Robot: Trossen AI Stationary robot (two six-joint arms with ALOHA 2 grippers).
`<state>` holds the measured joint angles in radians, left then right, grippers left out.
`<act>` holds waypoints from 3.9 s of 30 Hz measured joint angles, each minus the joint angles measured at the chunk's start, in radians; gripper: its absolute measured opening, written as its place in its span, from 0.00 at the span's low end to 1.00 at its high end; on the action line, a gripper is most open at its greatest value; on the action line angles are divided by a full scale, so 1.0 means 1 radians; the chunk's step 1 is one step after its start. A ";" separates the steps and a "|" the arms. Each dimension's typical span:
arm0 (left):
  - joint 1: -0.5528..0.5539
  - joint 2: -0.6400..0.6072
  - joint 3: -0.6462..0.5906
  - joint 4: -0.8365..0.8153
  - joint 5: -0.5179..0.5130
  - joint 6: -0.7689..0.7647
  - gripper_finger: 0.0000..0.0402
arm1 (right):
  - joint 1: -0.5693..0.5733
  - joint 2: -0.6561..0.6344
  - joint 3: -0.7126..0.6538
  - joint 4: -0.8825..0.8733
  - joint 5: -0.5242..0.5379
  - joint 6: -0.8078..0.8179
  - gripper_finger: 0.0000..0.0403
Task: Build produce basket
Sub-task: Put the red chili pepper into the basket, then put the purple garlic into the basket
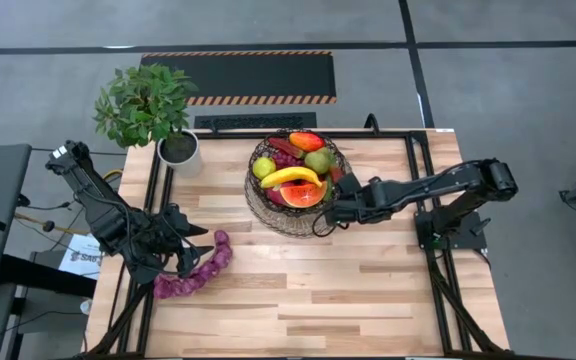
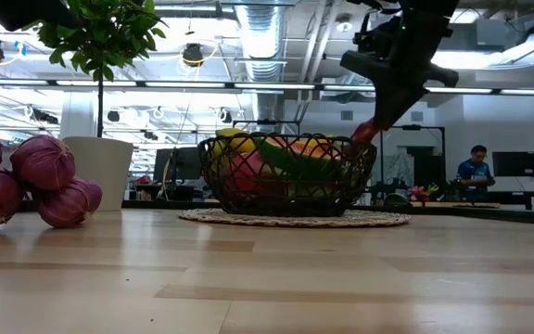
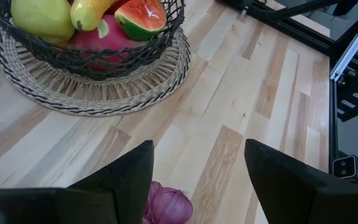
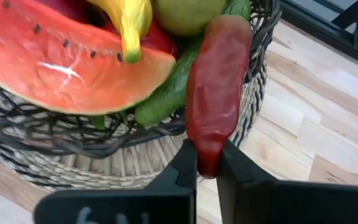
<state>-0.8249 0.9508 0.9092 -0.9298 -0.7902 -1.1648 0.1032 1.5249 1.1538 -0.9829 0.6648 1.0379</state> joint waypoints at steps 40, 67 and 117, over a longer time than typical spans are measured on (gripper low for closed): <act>0.000 0.000 0.000 0.000 -0.002 0.008 0.59 | -0.137 0.001 0.000 0.114 -0.085 -0.053 0.50; 0.000 0.000 0.000 0.000 0.009 0.001 0.59 | -0.100 -0.032 -0.001 0.058 -0.035 -0.146 0.02; 0.000 0.000 0.000 0.001 0.027 0.001 0.59 | -0.102 0.045 0.117 0.088 -0.076 -0.258 0.05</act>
<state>-0.8249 0.9508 0.9092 -0.9287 -0.7635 -1.1638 0.0010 1.5700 1.2711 -0.8952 0.5890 0.7801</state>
